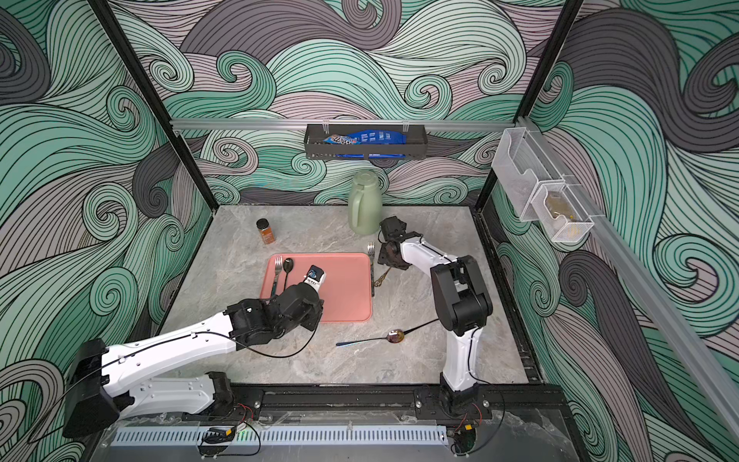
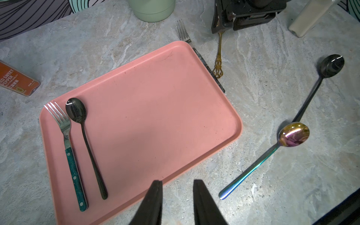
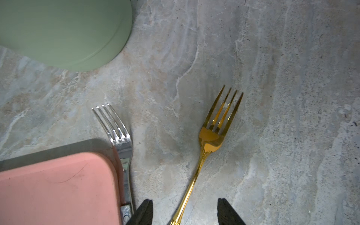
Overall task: Set the spoon and fork side by side
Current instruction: Pick up the fork at the center of the board.
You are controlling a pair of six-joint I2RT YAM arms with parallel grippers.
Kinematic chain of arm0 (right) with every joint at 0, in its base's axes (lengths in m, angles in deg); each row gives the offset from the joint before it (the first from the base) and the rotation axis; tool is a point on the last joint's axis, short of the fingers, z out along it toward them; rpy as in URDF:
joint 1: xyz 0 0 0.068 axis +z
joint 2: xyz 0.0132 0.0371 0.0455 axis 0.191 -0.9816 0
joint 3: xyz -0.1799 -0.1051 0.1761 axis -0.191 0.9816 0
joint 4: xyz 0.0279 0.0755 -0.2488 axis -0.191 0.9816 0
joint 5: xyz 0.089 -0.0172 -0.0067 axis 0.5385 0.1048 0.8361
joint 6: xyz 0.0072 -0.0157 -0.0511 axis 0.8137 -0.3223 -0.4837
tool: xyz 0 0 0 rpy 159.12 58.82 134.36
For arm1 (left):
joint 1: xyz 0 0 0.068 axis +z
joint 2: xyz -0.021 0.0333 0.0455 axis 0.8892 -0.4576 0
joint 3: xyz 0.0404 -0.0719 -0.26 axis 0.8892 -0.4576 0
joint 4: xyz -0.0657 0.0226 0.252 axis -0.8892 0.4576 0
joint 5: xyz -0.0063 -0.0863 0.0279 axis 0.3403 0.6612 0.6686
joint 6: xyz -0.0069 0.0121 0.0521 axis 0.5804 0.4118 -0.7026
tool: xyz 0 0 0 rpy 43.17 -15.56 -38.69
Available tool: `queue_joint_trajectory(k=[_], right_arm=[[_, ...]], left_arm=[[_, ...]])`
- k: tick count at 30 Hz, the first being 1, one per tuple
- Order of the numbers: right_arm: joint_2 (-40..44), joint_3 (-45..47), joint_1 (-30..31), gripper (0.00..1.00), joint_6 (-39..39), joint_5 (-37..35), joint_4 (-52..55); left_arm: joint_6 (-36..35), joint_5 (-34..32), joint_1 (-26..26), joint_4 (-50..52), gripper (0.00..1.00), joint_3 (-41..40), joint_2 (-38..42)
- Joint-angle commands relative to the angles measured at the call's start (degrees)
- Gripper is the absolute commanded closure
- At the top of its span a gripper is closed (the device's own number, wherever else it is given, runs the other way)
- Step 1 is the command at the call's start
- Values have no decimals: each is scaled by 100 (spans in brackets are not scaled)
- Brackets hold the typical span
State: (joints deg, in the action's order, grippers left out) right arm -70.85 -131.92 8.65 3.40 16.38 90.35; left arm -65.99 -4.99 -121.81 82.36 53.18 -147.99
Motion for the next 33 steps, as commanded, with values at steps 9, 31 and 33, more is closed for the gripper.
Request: queue_joint_trajectory(k=[9,31,33], right_arm=[[-380,-143,26,44,23,152,44],[-702,-89,50,68,-419,87,105],[-702,-14,55,72,-457,95,112]], left_arm=[[17,-153,-2,274,69,63,112],[185,5,-10,578,69,233,95],[185,-12,-10,593,69,214,148]])
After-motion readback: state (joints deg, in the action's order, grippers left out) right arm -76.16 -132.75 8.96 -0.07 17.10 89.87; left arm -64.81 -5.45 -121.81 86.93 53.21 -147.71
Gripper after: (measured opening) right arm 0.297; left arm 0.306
